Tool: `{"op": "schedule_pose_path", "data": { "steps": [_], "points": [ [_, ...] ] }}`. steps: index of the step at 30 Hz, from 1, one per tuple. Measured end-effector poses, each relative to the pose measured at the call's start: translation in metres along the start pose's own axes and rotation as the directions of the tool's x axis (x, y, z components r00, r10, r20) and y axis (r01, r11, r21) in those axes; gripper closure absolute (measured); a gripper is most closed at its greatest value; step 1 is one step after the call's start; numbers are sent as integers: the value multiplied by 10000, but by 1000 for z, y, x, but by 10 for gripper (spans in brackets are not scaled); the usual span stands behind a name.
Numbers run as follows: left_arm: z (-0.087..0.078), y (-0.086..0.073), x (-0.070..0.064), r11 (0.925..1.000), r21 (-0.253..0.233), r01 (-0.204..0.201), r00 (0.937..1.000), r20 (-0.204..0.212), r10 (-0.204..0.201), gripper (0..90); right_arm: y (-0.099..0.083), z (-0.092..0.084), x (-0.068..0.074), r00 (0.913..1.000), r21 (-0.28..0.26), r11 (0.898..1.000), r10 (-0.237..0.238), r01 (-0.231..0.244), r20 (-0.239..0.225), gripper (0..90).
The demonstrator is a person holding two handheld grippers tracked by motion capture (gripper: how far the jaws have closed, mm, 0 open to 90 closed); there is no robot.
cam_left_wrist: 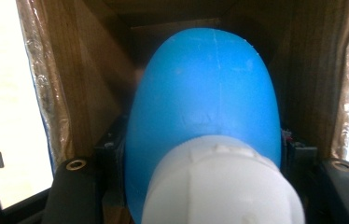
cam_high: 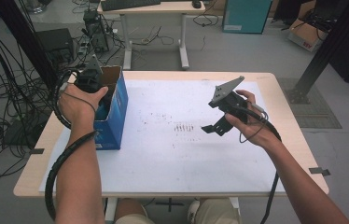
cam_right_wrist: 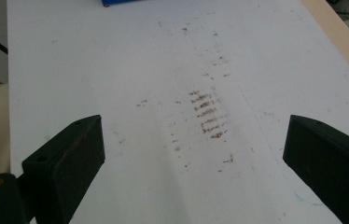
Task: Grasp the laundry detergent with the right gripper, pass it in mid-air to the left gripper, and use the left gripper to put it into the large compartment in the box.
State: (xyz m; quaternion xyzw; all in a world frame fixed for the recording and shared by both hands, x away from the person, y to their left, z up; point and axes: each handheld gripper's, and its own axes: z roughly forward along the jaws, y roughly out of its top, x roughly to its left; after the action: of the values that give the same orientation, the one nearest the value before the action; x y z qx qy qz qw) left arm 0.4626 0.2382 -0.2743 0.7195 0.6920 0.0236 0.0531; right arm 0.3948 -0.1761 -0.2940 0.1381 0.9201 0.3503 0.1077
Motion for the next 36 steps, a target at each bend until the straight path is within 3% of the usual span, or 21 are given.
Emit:
{"op": "schedule_pose_path", "data": {
  "steps": [36],
  "points": [
    [0,-1,4,9999,-109,-28,9999,114,29,367,0,-2,-1,10000,107,9999,37,-38,77,55]
  ]
}}
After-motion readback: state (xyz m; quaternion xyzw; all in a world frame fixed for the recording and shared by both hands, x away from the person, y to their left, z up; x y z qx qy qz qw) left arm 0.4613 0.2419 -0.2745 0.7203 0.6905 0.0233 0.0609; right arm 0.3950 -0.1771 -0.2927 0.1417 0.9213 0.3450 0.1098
